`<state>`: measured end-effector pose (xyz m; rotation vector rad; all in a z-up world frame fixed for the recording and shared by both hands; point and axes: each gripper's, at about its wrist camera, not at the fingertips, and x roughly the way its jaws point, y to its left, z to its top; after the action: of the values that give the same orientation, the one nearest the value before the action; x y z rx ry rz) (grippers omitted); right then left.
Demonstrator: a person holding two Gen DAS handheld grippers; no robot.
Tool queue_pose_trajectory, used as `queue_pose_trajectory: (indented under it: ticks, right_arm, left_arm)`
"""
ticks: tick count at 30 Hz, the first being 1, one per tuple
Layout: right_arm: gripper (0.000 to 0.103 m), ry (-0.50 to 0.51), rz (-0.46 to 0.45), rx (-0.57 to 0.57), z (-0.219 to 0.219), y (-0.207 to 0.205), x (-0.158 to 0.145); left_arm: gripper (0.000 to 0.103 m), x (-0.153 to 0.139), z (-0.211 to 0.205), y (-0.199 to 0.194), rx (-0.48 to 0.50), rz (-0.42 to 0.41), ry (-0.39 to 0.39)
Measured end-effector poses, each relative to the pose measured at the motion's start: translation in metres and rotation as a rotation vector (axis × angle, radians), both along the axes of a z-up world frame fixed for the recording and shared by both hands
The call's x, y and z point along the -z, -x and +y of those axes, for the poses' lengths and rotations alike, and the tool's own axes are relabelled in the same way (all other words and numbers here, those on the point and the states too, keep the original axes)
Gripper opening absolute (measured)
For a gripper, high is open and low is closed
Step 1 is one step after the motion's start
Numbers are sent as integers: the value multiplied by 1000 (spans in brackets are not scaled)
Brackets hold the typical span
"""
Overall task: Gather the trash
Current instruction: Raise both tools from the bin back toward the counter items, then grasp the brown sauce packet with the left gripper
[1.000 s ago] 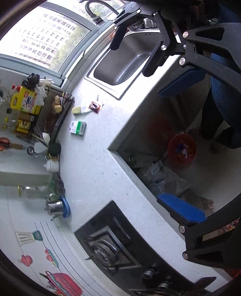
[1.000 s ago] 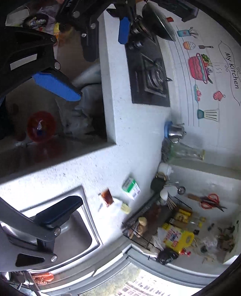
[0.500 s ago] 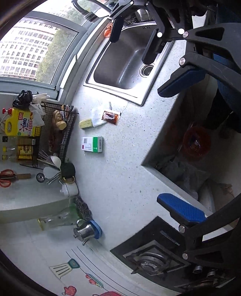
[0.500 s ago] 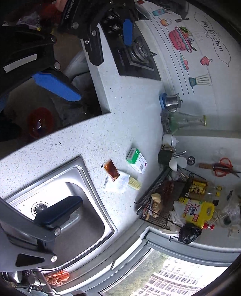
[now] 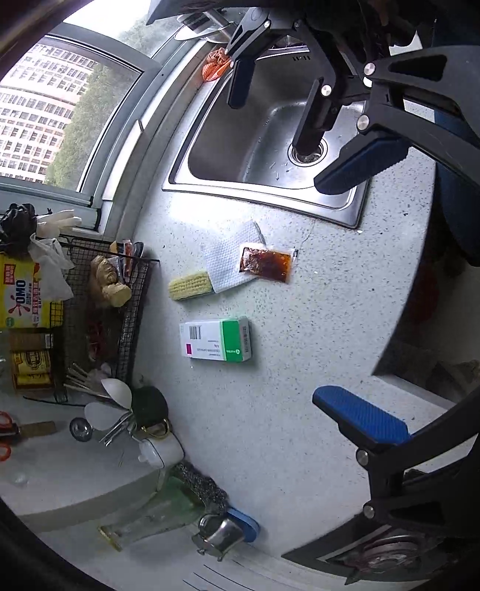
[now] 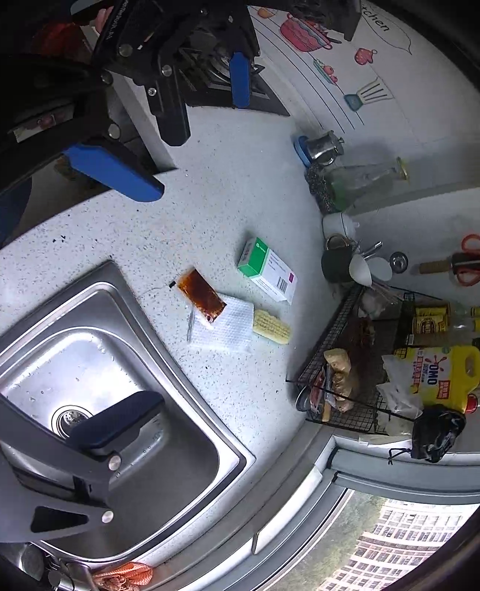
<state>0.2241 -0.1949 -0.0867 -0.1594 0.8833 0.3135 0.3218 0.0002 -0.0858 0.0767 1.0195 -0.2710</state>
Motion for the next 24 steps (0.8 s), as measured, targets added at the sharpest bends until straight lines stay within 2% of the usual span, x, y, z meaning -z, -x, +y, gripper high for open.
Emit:
queue_pose_trajectory:
  ticks: [11, 21, 23, 24]
  right_arm:
    - [102, -4, 147, 73, -37, -63, 41]
    - [102, 19, 240, 88, -64, -100, 67]
    - [102, 20, 255, 90, -70, -104, 69]
    - [102, 18, 260, 89, -72, -106, 70]
  left_arm:
    - [103, 64, -31, -77, 86, 153, 19]
    - [102, 129, -51, -121, 139, 273, -51]
    - [100, 136, -57, -126, 151, 286, -56]
    - [95, 139, -61, -127, 160, 289, -57]
